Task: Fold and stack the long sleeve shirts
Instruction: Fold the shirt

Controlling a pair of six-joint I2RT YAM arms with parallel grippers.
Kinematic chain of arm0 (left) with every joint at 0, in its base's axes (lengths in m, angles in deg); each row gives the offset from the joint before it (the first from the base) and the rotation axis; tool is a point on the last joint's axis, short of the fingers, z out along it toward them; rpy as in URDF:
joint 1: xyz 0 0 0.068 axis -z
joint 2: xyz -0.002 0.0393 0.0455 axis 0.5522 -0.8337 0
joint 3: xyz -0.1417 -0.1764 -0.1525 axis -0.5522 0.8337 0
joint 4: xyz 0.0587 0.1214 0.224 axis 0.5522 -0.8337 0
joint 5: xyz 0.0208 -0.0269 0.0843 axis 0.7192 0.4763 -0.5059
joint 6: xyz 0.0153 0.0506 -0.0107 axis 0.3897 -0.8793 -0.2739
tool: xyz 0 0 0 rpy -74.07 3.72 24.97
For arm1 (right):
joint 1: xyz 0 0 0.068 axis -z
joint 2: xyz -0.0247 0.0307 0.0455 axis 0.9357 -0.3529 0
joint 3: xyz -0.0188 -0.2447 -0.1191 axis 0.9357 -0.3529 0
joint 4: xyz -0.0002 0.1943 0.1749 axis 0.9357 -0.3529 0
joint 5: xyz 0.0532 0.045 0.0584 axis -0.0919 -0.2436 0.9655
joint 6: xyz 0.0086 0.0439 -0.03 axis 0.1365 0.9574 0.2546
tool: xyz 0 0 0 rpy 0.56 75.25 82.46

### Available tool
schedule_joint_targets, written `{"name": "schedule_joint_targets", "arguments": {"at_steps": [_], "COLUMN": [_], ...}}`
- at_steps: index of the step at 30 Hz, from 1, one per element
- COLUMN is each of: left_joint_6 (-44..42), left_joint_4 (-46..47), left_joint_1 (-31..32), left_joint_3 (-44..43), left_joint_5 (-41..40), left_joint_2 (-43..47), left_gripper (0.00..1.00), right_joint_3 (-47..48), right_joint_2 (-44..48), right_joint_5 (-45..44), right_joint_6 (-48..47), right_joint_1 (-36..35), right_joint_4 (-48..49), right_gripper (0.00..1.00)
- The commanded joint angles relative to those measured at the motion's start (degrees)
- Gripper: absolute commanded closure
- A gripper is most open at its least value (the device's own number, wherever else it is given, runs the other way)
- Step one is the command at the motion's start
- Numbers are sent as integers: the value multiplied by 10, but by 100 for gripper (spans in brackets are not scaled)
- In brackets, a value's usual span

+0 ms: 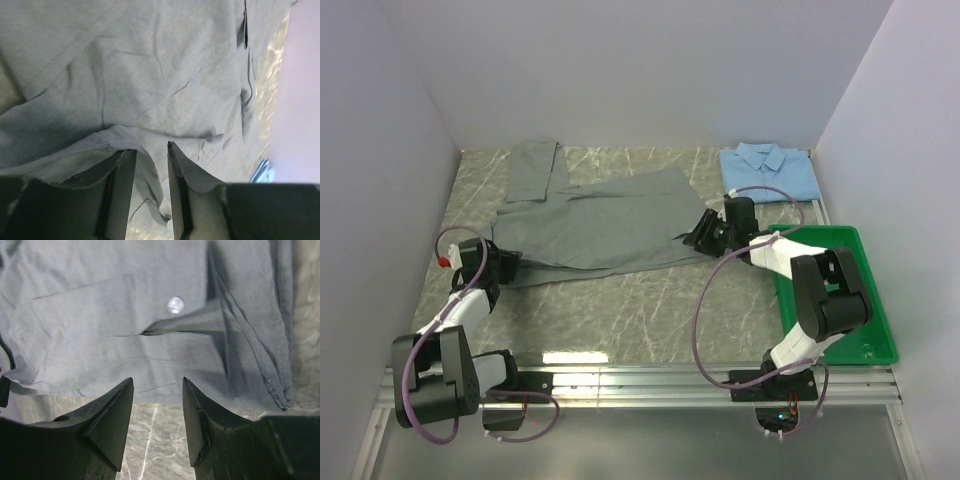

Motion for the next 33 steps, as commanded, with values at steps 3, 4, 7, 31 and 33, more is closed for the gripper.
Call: {"name": "schedule_joint_targets", "arguments": {"at_steps": [3, 4, 7, 31, 33], "left_joint_6": [45, 50, 57, -160, -153], "left_joint_4": [69, 73, 75, -254, -239], "left_joint_1": [-21, -21, -28, 58, 82], "left_joint_3": [35, 39, 57, -219, -216], "left_joint_5": [3, 2, 7, -25, -25], "left_joint_2": [-3, -2, 3, 46, 46], "left_gripper": [63, 62, 60, 9, 12], "right_joint_3": [-11, -12, -13, 179, 198], "right_joint_2": [-18, -19, -13, -94, -135], "right_joint_5": [0, -1, 0, 176, 179], "right_joint_6": [33, 34, 33, 64, 81], "right_joint_1": [16, 19, 24, -124, -148], "right_joint_4": [13, 9, 7, 121, 131], "right_gripper": [48, 49, 49, 48, 47]}}
